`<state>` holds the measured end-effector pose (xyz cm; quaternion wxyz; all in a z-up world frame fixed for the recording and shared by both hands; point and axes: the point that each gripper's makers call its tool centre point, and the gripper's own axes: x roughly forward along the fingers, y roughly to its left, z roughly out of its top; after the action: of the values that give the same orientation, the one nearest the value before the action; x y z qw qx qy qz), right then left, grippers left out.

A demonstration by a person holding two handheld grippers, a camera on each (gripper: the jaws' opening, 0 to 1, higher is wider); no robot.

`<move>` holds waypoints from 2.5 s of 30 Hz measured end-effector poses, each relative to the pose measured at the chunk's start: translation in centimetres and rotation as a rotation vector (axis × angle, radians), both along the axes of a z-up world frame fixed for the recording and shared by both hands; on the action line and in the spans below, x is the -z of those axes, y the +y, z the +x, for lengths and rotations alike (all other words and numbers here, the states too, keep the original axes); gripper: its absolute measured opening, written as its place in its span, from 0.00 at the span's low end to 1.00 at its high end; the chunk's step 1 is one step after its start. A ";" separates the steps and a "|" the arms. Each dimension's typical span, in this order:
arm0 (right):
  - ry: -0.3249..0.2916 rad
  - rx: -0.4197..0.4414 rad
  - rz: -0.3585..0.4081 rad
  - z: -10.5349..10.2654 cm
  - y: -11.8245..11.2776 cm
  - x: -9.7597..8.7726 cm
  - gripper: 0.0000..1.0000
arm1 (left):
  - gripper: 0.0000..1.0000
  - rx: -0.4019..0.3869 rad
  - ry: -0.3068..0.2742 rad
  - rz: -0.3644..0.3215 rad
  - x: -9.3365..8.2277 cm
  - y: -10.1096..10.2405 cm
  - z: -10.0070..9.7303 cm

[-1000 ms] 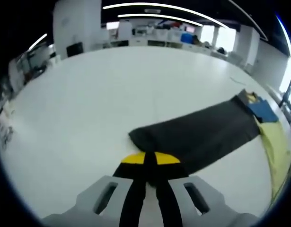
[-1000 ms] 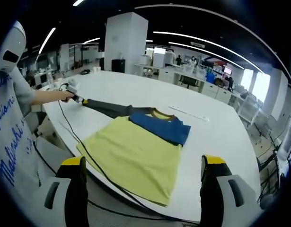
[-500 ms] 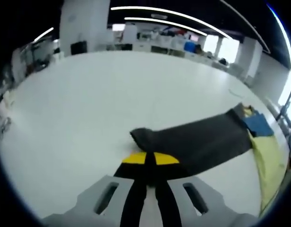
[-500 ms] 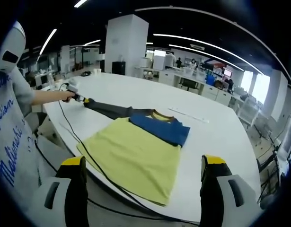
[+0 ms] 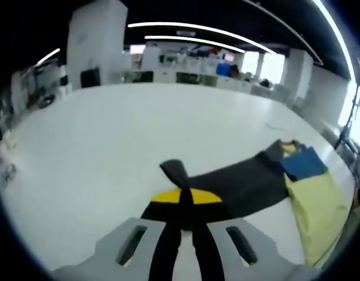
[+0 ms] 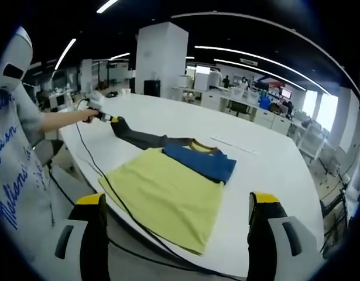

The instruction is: Fold the garment on the visible template until the final outline fits inside the template.

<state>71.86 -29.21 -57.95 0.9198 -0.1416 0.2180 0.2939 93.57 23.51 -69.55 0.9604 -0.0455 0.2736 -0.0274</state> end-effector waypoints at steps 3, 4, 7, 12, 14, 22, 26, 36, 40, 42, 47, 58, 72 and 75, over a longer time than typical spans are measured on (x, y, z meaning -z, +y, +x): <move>-0.003 -0.003 0.002 -0.1 -0.3 -0.2 1.00 | 0.00 0.006 -0.010 0.010 -0.7 -0.8 -0.2; -0.003 -0.008 0.003 -0.1 -0.4 -0.2 1.00 | 0.00 0.007 -0.014 0.011 -1.0 -1.0 -0.2; -0.003 -0.021 0.007 -0.2 -0.5 -0.4 1.00 | 0.00 0.011 -0.022 0.016 -1.5 -1.6 -0.4; -0.003 -0.041 0.006 -0.2 -0.6 -0.3 1.00 | 0.00 0.018 -0.042 0.026 -2.5 -2.6 -0.5; -0.002 -0.042 0.013 -0.2 -0.6 -0.4 1.00 | 0.00 0.024 -0.048 0.026 -2.9 -3.0 -0.5; -0.025 -0.023 0.015 0.0 -2.1 -1.0 1.00 | 0.00 0.039 -0.088 0.041 -5.0 -4.9 -0.6; -0.022 -0.026 0.018 -0.2 -2.6 -1.0 1.00 | 0.00 0.055 -0.111 0.046 -6.0 -6.4 -0.4; -0.025 -0.042 0.020 -0.3 -4.0 -1.1 1.00 | 0.00 0.100 -0.149 0.068 -7.9 -10.1 -0.2; -0.014 -0.061 0.018 -0.3 -4.2 -0.8 1.00 | 0.00 0.116 -0.165 0.076 -8.7 -11.5 -0.1; 0.015 -0.081 0.019 -0.5 -4.1 -0.3 1.00 | 0.00 0.123 -0.170 0.076 -9.0 -12.0 0.0; 0.006 -0.081 0.019 -0.3 -4.7 -0.3 1.00 | 0.00 0.132 -0.176 0.080 -9.4 -13.2 0.3; -0.002 -0.100 0.031 -0.3 -5.4 -0.4 1.00 | 0.00 0.181 -0.204 0.087 -11.0 -16.9 0.6; -0.017 -0.097 0.035 -0.5 -6.5 -0.5 1.00 | 0.00 0.255 -0.233 0.086 -12.7 -21.9 1.9; -0.019 -0.096 0.036 -0.5 -6.6 -0.5 1.00 | 0.00 0.268 -0.232 0.086 -12.7 -22.8 2.1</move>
<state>71.37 -35.83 -57.49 0.9091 -0.1379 0.1970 0.3402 95.70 0.69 -56.89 0.9742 0.0360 0.1657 -0.1487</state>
